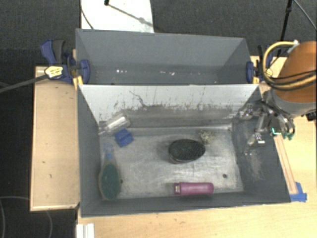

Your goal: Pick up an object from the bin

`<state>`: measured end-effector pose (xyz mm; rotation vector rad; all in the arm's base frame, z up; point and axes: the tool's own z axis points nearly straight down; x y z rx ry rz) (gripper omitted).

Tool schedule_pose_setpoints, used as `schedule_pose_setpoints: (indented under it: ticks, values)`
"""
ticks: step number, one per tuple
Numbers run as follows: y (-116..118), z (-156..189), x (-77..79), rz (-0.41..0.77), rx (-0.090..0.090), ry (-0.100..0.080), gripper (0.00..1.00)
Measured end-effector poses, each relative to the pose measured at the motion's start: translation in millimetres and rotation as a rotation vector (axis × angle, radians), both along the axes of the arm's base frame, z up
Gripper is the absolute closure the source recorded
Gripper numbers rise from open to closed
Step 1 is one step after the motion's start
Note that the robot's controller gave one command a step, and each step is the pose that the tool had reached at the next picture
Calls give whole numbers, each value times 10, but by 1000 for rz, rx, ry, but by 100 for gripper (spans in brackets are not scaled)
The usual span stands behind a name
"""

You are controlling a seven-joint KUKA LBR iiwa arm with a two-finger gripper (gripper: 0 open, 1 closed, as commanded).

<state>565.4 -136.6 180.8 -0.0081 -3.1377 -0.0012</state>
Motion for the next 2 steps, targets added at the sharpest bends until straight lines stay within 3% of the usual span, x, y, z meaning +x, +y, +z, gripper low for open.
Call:
schedule_pose_setpoints:
  ticks: [1,2]
  values:
    - [827,-1039,176,77,-3,-29,0]
    - [1588,-783,36,145,3,-12,0]
